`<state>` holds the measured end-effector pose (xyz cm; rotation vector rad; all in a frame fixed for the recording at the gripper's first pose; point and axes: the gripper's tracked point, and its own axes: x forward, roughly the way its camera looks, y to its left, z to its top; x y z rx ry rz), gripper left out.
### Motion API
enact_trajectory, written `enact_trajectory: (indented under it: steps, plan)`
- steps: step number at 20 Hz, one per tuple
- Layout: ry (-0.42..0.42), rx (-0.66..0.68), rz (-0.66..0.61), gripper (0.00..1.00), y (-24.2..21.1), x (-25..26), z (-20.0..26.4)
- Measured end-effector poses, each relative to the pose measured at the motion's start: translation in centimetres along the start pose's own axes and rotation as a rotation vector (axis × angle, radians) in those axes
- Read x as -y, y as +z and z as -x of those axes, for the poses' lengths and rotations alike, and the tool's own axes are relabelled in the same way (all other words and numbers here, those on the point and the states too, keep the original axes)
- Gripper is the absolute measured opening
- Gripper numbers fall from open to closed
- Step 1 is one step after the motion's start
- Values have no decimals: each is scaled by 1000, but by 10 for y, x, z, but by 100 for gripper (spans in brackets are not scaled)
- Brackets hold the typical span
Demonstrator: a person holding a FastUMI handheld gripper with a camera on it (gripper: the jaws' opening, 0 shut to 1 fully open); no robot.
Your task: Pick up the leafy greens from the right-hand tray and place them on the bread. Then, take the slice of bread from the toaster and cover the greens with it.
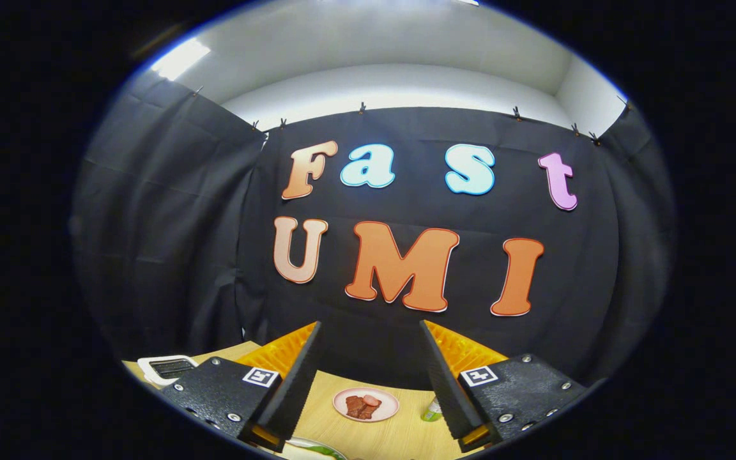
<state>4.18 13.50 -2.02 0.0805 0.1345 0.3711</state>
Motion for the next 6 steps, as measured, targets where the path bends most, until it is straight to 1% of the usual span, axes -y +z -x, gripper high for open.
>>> enact_trajectory:
  steps: [2, 6]
  plan:
    - [-7, 41, 6, 89, 8, 1, 2]
    - [16, 90, 0, 89, 17, -10, 11]
